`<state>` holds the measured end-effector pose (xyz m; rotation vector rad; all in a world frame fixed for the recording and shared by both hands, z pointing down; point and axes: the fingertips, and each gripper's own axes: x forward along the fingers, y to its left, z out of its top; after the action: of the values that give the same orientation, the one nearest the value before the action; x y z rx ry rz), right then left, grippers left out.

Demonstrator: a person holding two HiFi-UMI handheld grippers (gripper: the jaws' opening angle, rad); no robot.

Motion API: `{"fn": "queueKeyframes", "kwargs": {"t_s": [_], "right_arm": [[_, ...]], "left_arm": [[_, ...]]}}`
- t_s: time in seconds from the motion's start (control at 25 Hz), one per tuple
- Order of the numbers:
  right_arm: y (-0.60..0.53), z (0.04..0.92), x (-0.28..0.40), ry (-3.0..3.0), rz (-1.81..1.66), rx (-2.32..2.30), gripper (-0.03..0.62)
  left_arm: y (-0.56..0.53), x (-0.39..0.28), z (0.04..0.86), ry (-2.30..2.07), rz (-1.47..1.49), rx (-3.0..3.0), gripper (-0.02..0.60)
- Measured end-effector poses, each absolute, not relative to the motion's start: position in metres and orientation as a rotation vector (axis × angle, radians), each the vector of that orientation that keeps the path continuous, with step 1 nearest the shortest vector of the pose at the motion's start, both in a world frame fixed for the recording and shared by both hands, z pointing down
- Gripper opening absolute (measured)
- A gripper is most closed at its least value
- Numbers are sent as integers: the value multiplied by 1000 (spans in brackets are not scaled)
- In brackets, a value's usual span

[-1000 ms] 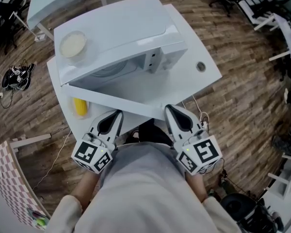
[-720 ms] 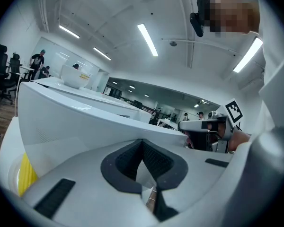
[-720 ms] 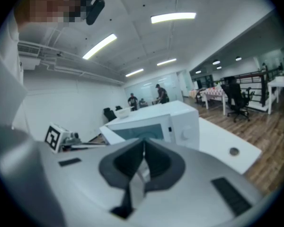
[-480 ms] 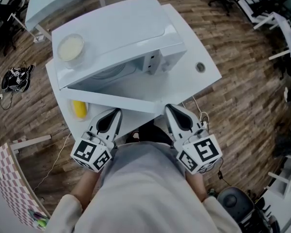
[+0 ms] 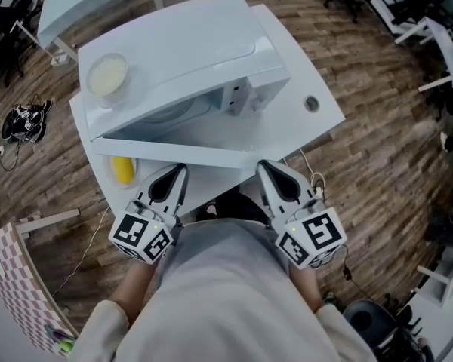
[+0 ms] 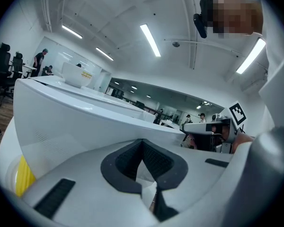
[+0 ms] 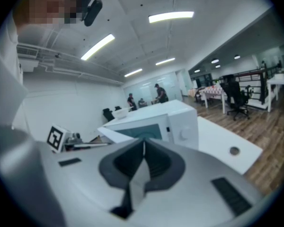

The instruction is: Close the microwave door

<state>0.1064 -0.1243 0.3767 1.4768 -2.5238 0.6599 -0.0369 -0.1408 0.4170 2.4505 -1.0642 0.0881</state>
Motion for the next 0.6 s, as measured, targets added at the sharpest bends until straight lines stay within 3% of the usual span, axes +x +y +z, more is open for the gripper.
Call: {"fn": "queueKeyframes", "kwargs": {"t_s": [0.6], "right_arm": [[-128, 382, 113, -2516, 685, 1493, 23]], "left_arm": [[-157, -37, 420, -1085, 71, 2425, 18]]}}
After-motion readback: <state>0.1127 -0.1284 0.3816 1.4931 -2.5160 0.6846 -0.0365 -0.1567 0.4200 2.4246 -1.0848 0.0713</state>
